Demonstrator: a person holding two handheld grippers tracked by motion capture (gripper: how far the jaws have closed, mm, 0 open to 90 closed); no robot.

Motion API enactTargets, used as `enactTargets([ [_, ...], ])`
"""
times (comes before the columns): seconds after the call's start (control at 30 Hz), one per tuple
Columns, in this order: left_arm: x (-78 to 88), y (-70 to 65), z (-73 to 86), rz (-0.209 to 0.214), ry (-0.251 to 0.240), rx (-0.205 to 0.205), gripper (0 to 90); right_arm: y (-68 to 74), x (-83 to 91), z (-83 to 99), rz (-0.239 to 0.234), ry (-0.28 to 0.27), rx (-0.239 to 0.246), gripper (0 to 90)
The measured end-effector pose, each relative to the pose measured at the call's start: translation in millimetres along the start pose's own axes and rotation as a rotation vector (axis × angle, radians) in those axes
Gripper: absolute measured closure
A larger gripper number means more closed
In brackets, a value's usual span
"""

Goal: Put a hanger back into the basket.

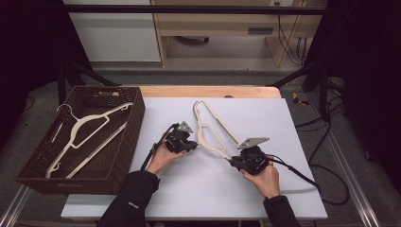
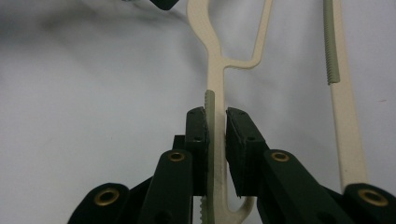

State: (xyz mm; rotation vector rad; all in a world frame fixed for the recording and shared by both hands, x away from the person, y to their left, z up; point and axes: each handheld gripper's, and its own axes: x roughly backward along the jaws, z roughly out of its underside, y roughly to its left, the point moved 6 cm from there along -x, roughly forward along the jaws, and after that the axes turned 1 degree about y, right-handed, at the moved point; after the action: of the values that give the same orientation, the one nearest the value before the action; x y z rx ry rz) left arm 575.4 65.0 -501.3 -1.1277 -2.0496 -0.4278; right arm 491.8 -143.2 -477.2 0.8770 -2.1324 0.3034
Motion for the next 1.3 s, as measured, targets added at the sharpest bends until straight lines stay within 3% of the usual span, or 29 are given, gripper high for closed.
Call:
enactTargets([
  [0.2, 15.7, -7.3, -4.8, -0.003, -0.004, 0.015, 87.3, 3.7, -0.3, 4.6, -0.008, 0.009, 0.009, 79.3],
  [0.4, 24.7, -17.6, -7.2, -0.040, 0.047, 0.007, 87.8, 6.9, -1.6, 10.3, -0.027, 0.009, 0.016, 79.2],
  [0.53, 27.4, -24.7, -7.1, -0.064, 0.076, 0.010, 87.8, 8.8, -4.4, 15.4, -0.039, 0.024, 0.038, 78.8],
  [0.57, 27.6, -26.1, -7.0, -0.067, 0.084, 0.010, 87.8, 10.6, -4.8, 16.4, -0.031, 0.041, 0.024, 78.9],
  [0.67, 28.6, -30.7, -6.9, -0.074, 0.100, 0.013, 87.8, 12.9, -4.0, 13.6, -0.068, 0.000, 0.056, 67.8],
  [0.77, 30.5, -33.6, -7.9, -0.083, 0.108, 0.024, 87.8, 13.1, -0.9, 7.1, -0.065, -0.074, 0.096, 56.2],
  [0.93, 33.8, -40.6, -9.9, -0.095, 0.116, 0.032, 87.8, 20.4, -1.4, -8.7, -0.036, -0.180, 0.147, 41.0],
  [1.03, 35.5, -45.0, -10.6, -0.096, 0.122, 0.029, 87.9, 25.0, -9.2, -17.3, -0.016, -0.196, 0.163, 36.2],
  [1.23, 37.3, -50.2, -11.1, -0.097, 0.130, 0.016, 87.8, 32.4, -37.1, -20.1, 0.012, -0.137, 0.196, 36.9],
  [1.3, 37.1, -50.6, -11.0, -0.092, 0.128, 0.025, 87.8, 31.7, -45.4, -17.1, 0.032, -0.108, 0.204, 41.7],
])
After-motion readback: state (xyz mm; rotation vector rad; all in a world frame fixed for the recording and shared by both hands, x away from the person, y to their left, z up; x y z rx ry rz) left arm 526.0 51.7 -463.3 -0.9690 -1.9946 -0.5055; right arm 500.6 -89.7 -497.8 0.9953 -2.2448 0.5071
